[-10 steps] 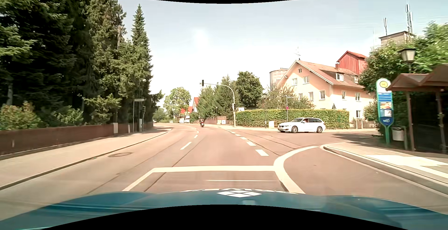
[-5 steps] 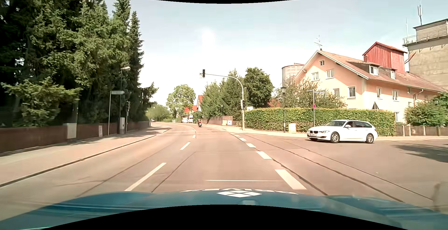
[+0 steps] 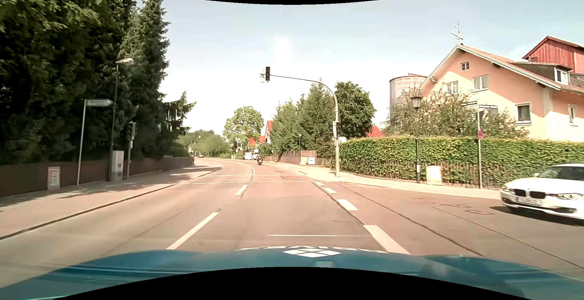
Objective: Follow the waypoints while adhering to traffic rules and regulations
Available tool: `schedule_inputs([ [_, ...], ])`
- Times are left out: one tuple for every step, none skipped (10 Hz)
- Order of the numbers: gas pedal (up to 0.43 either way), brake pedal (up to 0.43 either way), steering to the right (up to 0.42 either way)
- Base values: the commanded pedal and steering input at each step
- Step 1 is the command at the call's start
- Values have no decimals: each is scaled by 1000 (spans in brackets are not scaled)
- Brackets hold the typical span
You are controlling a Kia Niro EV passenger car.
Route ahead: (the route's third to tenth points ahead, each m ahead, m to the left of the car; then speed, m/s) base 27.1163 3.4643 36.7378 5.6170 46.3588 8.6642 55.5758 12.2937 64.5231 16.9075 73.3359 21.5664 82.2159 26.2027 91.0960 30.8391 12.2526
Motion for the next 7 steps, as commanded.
schedule_inputs([
  [39, 0, -35],
  [28, 0, -36],
  [28, 0, -35],
  [28, 0, -35],
  [28, 0, -35],
  [20, 0, -36],
  [20, 0, -38],
])
